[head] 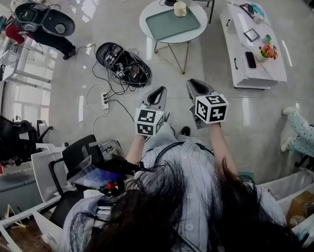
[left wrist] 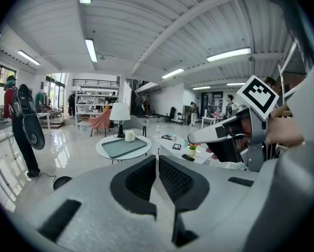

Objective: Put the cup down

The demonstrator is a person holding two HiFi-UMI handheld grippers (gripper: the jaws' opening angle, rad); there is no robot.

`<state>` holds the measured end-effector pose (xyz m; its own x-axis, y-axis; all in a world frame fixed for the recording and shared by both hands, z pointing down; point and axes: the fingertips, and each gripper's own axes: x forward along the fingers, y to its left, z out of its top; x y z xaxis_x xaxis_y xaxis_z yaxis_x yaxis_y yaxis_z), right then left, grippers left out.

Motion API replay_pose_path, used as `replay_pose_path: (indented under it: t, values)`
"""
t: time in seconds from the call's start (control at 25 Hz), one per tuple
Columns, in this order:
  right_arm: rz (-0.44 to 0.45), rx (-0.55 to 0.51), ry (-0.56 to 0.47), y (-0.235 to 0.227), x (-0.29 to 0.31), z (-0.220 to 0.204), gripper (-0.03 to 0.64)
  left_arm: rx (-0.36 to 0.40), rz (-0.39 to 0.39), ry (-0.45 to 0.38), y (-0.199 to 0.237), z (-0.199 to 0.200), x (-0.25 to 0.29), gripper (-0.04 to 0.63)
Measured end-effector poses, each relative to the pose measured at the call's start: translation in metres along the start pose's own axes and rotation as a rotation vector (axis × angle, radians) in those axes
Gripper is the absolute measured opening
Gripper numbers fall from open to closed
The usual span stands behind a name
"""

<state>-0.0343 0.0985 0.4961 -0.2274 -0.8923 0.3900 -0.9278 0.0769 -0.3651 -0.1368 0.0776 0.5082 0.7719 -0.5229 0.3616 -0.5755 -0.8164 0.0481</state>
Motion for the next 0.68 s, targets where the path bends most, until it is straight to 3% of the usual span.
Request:
replay_pose_path:
  t: [0.68]
  values:
    - [0.02, -0.003, -0.008, 0.002, -0.012, -0.006, 0.058, 0.016, -0.015, -0.012, -0.024, 0.0, -0.002, 0.023]
